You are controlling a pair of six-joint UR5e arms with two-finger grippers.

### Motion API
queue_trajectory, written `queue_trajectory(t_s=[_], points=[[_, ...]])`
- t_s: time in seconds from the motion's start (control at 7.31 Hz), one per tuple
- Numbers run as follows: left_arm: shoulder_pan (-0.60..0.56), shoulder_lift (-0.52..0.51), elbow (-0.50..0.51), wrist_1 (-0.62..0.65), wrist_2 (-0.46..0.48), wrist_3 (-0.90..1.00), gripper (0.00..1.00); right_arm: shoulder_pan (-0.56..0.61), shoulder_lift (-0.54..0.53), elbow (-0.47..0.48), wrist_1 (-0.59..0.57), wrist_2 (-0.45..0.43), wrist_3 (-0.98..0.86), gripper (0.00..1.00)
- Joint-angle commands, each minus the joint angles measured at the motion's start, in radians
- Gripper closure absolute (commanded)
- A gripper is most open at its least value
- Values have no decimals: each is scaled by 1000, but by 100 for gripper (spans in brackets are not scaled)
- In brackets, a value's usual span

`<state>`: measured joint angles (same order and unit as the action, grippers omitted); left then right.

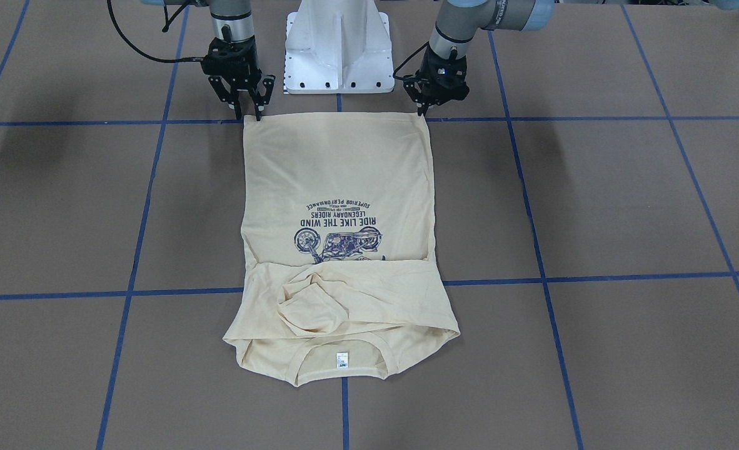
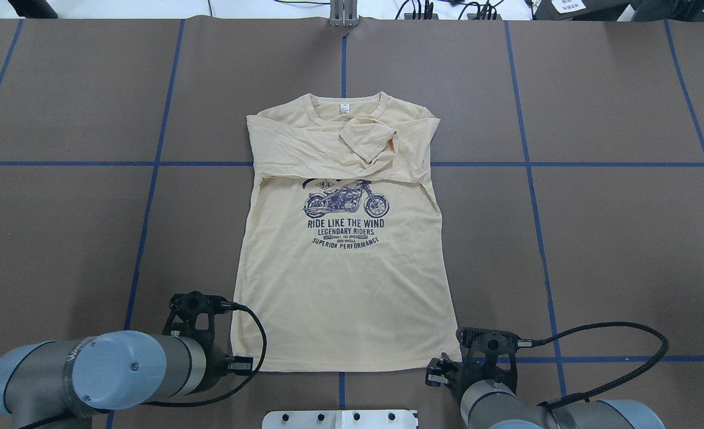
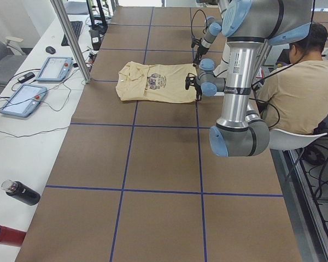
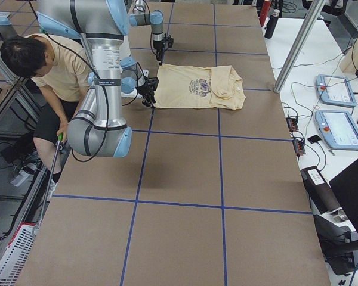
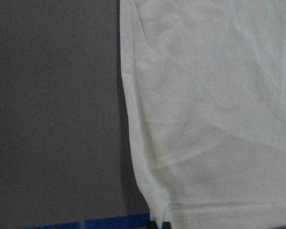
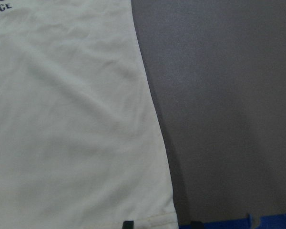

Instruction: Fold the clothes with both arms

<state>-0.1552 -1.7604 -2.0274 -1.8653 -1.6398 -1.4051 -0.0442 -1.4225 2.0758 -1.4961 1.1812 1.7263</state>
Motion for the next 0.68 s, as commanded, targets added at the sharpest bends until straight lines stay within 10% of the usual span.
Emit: queue_trajectory(t_s=[0.0, 0.14, 0.27, 0.55], points=[[0, -1, 1, 0, 0, 0, 100, 0, 0, -5, -4, 0, -1, 49], [0, -1, -1, 0, 0, 0, 100, 0, 7, -6, -3, 0, -1, 55], [0, -1, -1, 0, 0, 0, 100, -2, 8, -7, -4, 0, 1, 89], [-1, 1, -10, 0, 0, 0, 100, -3, 10, -7, -4, -23, 1, 100]])
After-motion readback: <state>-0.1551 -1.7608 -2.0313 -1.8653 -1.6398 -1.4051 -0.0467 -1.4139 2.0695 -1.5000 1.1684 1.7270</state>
